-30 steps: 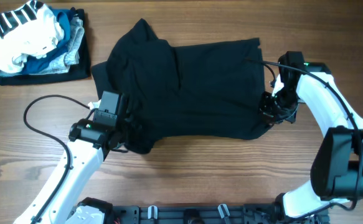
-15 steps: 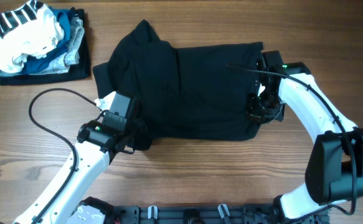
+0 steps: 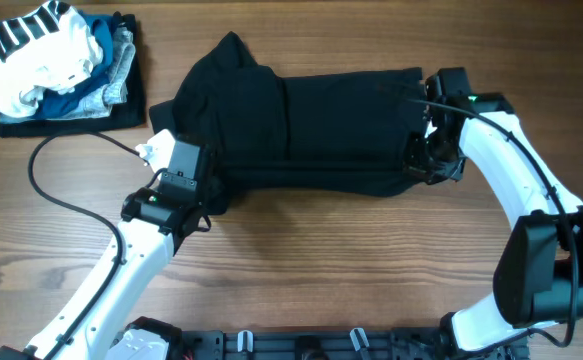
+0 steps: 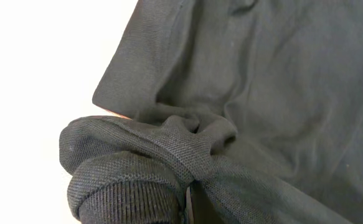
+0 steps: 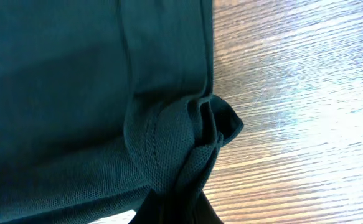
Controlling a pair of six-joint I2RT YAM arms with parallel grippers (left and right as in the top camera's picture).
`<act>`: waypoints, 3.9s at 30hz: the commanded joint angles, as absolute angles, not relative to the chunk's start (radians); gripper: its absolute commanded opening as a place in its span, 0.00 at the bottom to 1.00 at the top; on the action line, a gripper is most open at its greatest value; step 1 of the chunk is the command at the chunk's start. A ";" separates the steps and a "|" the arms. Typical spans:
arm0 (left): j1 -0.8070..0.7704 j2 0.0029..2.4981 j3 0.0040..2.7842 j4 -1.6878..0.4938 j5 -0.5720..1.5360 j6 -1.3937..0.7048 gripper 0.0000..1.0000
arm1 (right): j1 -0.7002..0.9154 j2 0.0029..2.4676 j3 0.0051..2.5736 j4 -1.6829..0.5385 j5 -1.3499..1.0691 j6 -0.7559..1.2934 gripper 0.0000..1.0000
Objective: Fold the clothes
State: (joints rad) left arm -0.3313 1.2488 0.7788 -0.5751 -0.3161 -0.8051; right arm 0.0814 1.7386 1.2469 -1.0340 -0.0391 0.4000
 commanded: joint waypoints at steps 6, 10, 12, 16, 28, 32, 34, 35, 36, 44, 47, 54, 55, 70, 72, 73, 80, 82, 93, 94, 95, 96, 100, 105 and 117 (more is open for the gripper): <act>-0.316 1.253 0.794 -0.535 -0.356 -0.785 0.04 | 0.068 1.708 1.369 -1.139 0.027 0.430 0.05; -0.316 1.253 0.794 -0.490 -0.356 -0.762 0.04 | 0.069 1.708 1.387 -1.130 0.026 0.429 0.04; -0.316 1.253 0.794 -0.498 -0.348 -0.762 0.04 | 0.069 1.708 1.387 -1.142 0.025 0.429 0.26; -0.316 1.253 0.794 -0.534 -0.341 -0.763 0.04 | 0.069 1.708 1.386 -1.177 0.000 0.419 0.93; -0.316 1.311 0.792 -0.565 -0.329 -0.763 0.04 | 0.072 1.709 0.973 -1.057 -0.177 0.437 0.22; -0.316 1.312 0.792 -0.565 -0.330 -0.763 0.04 | 0.072 1.709 0.947 -1.045 -0.178 0.444 0.38; -0.316 1.312 0.792 -0.566 -0.330 -0.763 0.04 | 0.072 1.709 0.947 -1.013 -0.177 0.443 0.41; -0.316 1.312 0.792 -0.566 -0.330 -0.763 0.04 | 0.072 1.709 0.947 -1.001 -0.176 0.443 0.44; -0.316 1.312 0.792 -0.566 -0.330 -0.763 0.04 | 0.072 1.709 0.948 -0.988 -0.176 0.444 0.45; -0.316 1.312 0.792 -0.576 -0.321 -0.763 0.04 | 0.072 1.709 1.026 -0.891 -0.078 0.418 0.66; -0.316 1.312 0.792 -0.586 -0.300 -0.763 0.04 | 0.072 1.709 1.071 -0.859 -0.067 0.417 0.68; -0.316 1.312 0.792 -0.605 -0.281 -0.763 0.04 | 0.072 1.709 1.071 -0.885 -0.077 0.419 0.60; -0.316 1.312 0.792 -0.607 -0.281 -0.763 0.04 | 0.072 1.709 1.061 -0.904 -0.083 0.419 0.59; -0.316 1.311 0.792 -0.656 -0.270 -0.767 0.04 | 0.072 1.709 0.987 -0.678 -0.136 0.422 0.82; -0.316 1.311 0.792 -0.656 -0.270 -0.766 0.04 | 0.076 1.709 0.959 -0.700 -0.160 0.428 0.79; -0.316 1.311 0.792 -0.656 -0.270 -0.766 0.04 | 0.083 1.709 0.936 -0.699 -0.167 0.430 0.78; -0.316 1.311 0.792 -0.667 -0.268 -0.766 0.04 | 0.095 1.709 0.905 -0.673 -0.158 0.429 0.04; -0.316 1.311 0.792 -0.670 -0.253 -0.766 0.04 | 0.095 1.709 0.905 -0.656 -0.155 0.420 0.04; -0.317 1.262 0.804 -0.624 -0.251 -0.766 0.04 | 0.095 1.591 0.916 -0.693 -0.101 0.427 0.04; -0.317 1.239 0.805 -0.624 -0.251 -0.766 0.04 | 0.095 1.552 0.916 -0.722 -0.101 0.427 0.04; -0.317 1.209 0.805 -0.625 -0.250 -0.766 0.04 | 0.095 1.519 0.916 -0.754 -0.097 0.434 0.04; -0.317 1.189 0.805 -0.625 -0.251 -0.766 0.04 | 0.095 1.494 0.916 -0.779 -0.092 0.440 0.04; -0.318 1.096 0.805 -0.627 -0.251 -0.766 0.04 | 0.095 1.404 0.916 -0.878 -0.078 0.456 0.04; -0.327 1.027 0.805 -0.693 -0.251 -0.766 0.04 | 0.095 1.342 0.916 -0.968 -0.074 0.474 0.04; -0.471 0.905 0.805 -0.736 -0.270 -0.768 0.04 | 0.110 1.125 0.922 -1.011 0.004 0.475 0.04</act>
State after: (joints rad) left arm -0.4278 0.9504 0.7834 -0.7216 -0.2462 -0.7788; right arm 0.1070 1.1553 0.9127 -0.9924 -0.0246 0.4603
